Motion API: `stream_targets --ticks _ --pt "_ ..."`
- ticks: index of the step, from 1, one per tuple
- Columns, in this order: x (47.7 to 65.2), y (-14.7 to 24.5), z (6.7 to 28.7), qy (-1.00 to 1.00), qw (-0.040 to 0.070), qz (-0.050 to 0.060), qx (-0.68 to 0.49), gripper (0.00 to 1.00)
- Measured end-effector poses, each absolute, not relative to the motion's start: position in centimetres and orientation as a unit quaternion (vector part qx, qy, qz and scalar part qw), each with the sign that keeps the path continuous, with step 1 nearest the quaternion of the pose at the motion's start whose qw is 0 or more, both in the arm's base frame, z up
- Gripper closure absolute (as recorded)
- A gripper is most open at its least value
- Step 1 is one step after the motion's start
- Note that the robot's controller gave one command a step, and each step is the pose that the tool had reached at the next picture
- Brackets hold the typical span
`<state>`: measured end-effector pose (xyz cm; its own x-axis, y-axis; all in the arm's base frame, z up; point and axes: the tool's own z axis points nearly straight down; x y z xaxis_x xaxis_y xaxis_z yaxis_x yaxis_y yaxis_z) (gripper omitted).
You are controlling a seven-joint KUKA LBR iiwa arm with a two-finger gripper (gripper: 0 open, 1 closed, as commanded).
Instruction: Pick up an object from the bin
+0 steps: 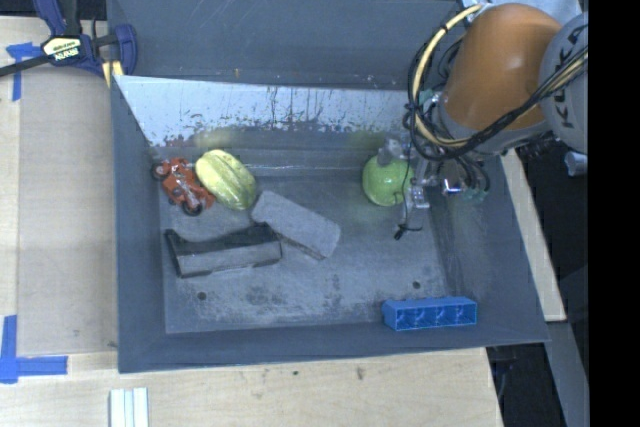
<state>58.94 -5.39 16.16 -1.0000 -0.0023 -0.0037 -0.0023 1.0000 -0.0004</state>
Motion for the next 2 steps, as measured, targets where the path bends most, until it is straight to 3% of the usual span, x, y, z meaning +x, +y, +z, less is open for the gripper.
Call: stream_targets --ticks 1,2 --pt "58.9 -5.4 16.2 1.0 0.002 0.0 -0.001 0.0" --pt "60.4 -1.0 14.4 1.0 0.004 -0.001 0.001 0.0"
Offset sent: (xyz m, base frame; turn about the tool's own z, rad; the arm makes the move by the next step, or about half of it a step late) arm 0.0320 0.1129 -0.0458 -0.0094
